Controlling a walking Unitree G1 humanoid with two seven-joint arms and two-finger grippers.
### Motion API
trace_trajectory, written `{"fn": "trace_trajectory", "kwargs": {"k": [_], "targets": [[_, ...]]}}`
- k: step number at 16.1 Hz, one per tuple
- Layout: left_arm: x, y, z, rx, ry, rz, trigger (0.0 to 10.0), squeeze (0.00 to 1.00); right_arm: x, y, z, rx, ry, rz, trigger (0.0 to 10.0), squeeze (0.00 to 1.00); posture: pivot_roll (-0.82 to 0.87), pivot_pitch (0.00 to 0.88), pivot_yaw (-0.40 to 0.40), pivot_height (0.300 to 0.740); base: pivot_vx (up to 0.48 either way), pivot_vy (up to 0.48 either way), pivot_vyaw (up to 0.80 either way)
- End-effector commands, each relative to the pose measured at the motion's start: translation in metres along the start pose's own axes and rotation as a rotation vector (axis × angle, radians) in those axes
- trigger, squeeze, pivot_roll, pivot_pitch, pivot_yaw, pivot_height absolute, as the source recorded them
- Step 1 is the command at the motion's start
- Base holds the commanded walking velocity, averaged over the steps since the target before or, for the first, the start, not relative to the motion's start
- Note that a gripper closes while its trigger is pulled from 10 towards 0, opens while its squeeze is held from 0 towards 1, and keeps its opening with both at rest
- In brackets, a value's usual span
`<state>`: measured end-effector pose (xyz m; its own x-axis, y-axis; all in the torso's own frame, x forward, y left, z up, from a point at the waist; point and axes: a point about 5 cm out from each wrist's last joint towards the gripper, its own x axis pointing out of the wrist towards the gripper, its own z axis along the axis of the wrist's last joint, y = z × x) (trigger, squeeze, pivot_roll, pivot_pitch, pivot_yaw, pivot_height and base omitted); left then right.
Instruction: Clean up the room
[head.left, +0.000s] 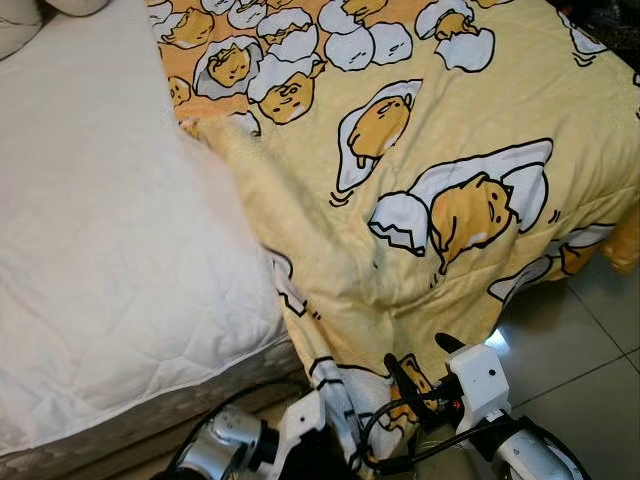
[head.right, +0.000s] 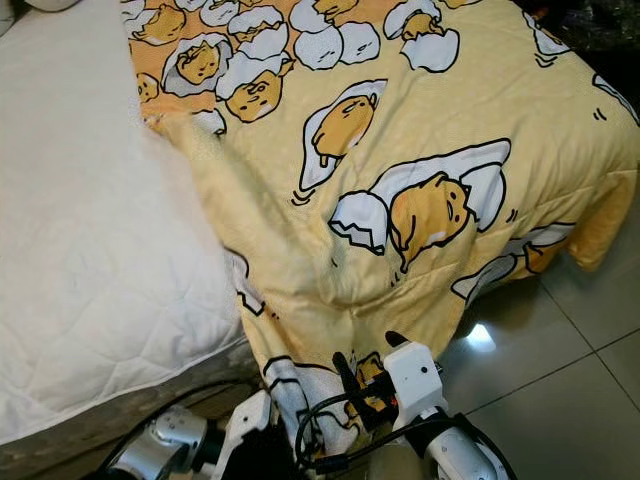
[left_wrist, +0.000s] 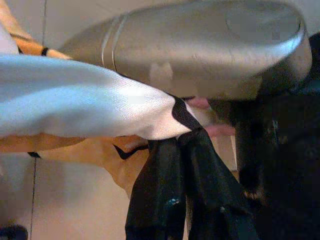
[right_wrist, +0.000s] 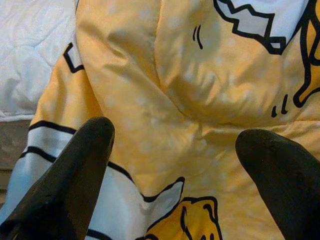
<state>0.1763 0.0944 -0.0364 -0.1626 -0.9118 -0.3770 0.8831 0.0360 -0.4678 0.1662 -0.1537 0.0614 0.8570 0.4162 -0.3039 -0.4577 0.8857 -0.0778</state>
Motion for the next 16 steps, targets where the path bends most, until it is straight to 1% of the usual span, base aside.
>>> {"fn": "trace_trajectory", "kwargs": {"k": [1,3,4,6,9,13,15,16], "targets": [[-0.004,-0.008,-0.016,-0.020,0.062,-0.027,0.0,0.00,-0.001,0.006,0.002,0.012,-0.005,0.025,10.0,0.32,-0.29,0.233,0.197,0.740,0.000,0.000,0.00],[-0.007,-0.011,-0.023,-0.025,0.082,-0.027,0.0,0.00,-0.001,0.006,0.001,0.012,-0.003,0.027,10.0,0.32,-0.29,0.232,0.197,0.740,0.000,0.000,0.00],[-0.007,-0.011,-0.022,-0.024,0.078,-0.018,0.0,0.00,-0.001,0.006,0.001,0.012,-0.003,0.026,10.0,0.32,-0.29,0.232,0.197,0.740,0.000,0.000,0.00],[-0.006,-0.007,-0.017,-0.016,0.049,0.027,0.0,0.00,0.000,0.006,0.000,0.012,-0.002,0.029,10.0,0.32,-0.29,0.231,0.195,0.740,0.000,0.000,0.00],[-0.006,-0.003,-0.012,-0.005,0.041,0.050,0.0,0.00,0.000,0.006,0.000,0.010,-0.002,0.030,10.0,0.31,-0.29,0.230,0.195,0.740,0.000,0.000,0.00],[-0.006,0.003,-0.008,-0.028,0.027,0.113,0.0,0.00,0.001,0.006,-0.001,0.010,0.001,0.031,10.0,0.32,-0.29,0.228,0.194,0.740,0.000,0.000,0.00],[-0.007,0.002,-0.008,-0.029,0.033,0.109,0.0,0.00,0.001,0.006,-0.001,0.011,0.002,0.032,10.0,0.32,-0.29,0.228,0.194,0.740,0.000,0.000,0.00],[-0.007,0.002,-0.009,-0.035,0.036,0.105,0.0,0.00,0.001,0.006,-0.001,0.011,0.002,0.033,10.0,0.32,-0.29,0.228,0.194,0.740,0.000,0.480,0.00]]}}
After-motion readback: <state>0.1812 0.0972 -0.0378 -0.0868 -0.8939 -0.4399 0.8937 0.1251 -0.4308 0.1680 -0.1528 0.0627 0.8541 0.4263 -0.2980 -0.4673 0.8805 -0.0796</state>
